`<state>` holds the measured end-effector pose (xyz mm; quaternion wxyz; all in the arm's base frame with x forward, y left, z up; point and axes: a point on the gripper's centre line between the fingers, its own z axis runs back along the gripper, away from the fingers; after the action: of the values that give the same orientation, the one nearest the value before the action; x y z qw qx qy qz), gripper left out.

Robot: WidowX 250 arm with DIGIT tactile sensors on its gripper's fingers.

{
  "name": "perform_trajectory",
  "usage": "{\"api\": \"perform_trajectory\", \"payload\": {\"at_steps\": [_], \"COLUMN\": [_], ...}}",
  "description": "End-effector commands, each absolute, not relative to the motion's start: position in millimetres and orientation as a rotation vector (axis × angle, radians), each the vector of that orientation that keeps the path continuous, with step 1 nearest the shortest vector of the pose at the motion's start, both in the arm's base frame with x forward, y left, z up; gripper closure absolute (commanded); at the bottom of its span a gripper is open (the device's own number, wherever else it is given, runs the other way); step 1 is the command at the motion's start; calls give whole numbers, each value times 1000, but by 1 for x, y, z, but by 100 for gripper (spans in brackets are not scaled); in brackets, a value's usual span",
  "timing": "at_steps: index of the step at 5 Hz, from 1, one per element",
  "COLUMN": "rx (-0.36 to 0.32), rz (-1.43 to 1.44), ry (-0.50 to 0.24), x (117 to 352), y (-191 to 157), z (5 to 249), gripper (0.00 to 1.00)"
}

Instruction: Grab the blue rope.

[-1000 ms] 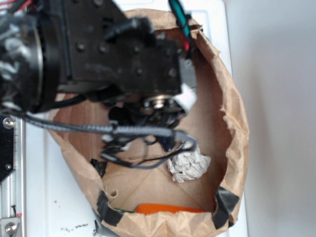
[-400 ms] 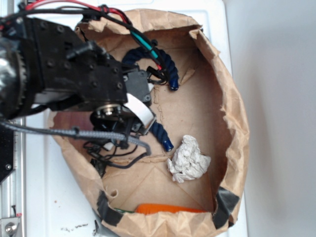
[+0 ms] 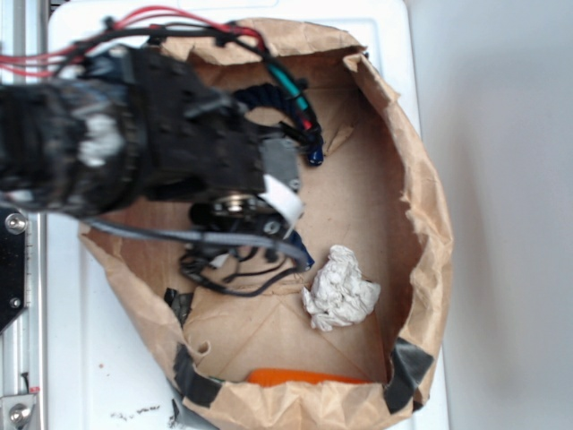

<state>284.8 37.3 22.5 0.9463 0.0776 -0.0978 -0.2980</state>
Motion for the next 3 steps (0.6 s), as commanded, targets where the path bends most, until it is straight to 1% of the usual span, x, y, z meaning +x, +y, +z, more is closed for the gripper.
{"api": "perform_trajectory", "payload": {"at_steps": [1,2,3], "rx": [167,191,205], "rz": [-611,-617,-631], "ry": [-218,-213,-209], "x": [306,305,300], "y": [36,28,24], "z": [25,12,5], "gripper": [0,0,0]}}
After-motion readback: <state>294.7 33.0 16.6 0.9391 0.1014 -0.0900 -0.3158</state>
